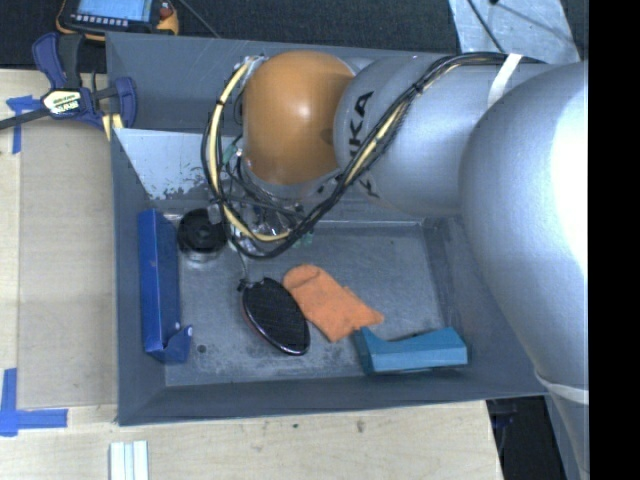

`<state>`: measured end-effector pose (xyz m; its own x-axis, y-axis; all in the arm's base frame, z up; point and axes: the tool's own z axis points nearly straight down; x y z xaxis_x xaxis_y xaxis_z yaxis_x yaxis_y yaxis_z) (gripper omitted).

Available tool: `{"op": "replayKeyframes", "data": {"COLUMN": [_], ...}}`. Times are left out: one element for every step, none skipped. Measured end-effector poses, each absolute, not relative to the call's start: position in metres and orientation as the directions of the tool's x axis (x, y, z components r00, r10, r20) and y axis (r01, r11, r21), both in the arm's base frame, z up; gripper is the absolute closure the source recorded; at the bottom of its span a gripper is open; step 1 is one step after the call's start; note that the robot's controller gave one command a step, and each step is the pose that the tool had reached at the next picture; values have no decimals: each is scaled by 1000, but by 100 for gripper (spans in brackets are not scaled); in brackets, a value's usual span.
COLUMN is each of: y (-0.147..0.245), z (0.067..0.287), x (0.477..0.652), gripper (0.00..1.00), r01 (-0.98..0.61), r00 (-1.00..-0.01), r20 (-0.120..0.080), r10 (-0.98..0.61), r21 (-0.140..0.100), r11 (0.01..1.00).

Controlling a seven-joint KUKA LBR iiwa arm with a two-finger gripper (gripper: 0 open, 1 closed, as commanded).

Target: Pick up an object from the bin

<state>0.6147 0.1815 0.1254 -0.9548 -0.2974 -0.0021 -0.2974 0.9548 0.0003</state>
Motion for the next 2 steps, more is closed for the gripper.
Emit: {"op": "replayKeyframes", "data": {"y": [155, 176], "z": [115, 89], "x": [620, 612], "gripper": [0, 0], "r01": [-268, -169], "r00": [-963, -986], "r20": [-3, -10], "r10": [-268, -169], "r21": [1, -10], "r11": [963, 986]}}
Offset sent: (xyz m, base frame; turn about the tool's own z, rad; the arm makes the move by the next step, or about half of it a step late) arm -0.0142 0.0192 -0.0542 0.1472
